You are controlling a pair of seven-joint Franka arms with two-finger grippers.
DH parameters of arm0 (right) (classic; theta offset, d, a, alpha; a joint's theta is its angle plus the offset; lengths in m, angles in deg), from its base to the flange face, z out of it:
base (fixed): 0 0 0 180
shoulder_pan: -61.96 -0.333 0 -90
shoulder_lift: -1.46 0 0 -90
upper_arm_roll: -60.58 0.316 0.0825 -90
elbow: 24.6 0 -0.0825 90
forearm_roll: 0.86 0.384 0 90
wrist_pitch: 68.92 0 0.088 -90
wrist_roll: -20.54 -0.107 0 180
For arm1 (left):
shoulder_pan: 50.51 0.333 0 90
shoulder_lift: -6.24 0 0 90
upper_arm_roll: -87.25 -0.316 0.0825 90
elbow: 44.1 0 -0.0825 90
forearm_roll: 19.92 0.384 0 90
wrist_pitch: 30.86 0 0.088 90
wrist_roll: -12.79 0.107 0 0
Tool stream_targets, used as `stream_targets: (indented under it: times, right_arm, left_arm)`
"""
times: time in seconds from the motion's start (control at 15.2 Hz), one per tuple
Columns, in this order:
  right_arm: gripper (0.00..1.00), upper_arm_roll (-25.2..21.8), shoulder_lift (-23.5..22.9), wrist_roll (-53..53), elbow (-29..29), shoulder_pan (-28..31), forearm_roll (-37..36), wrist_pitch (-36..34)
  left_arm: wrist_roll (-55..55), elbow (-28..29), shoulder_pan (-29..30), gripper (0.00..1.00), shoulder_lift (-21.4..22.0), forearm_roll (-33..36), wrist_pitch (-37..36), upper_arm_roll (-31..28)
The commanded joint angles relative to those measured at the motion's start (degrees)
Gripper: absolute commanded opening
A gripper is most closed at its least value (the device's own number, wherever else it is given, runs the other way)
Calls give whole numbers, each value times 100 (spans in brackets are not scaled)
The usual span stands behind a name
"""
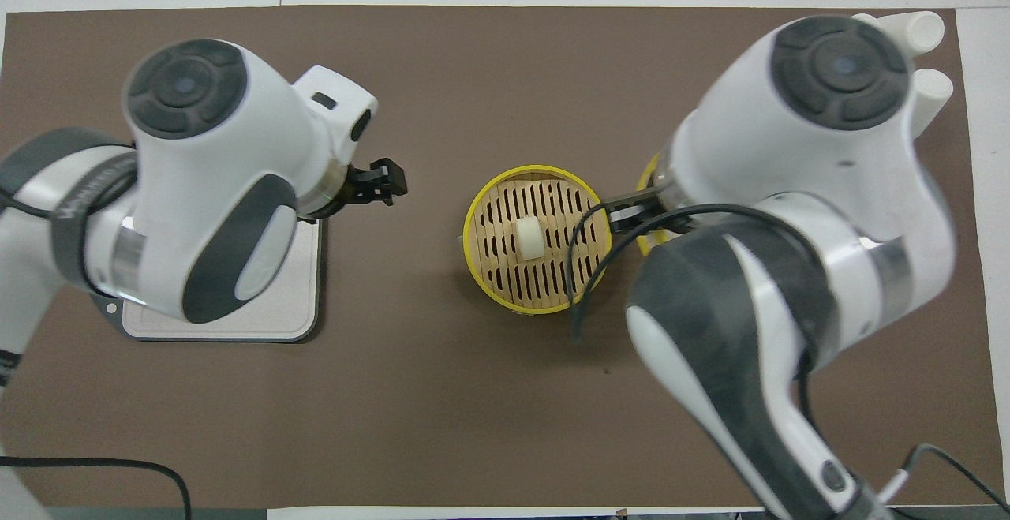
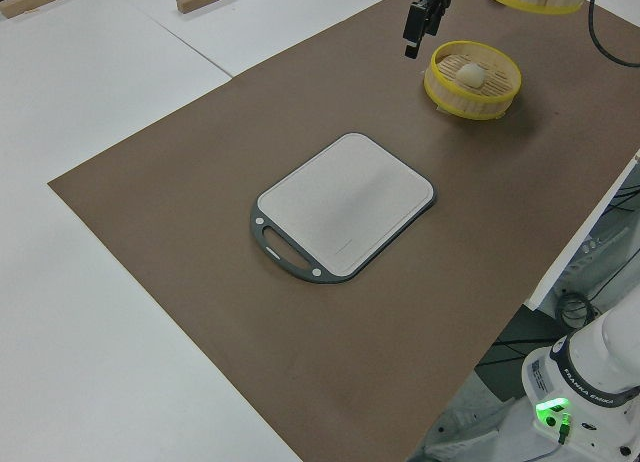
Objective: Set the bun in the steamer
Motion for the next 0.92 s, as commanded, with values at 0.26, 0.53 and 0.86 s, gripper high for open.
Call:
stream_targets:
  times: [0.26,0.53,0.86]
  right_arm:
    - [0,-25,-527,-155,506,-218,-575,1064]
    - [0,-16,-377,-217,885,-183,-462,1110]
    - [0,-7,-332,-560,1036,-270,-461,1390]
  left_arm:
    - [1430,175,806,100,638,75,-677,75]
    - [1606,175,806,100,875,102,-932,75]
    - [1853,44,762,100,963,260,-1248,58]
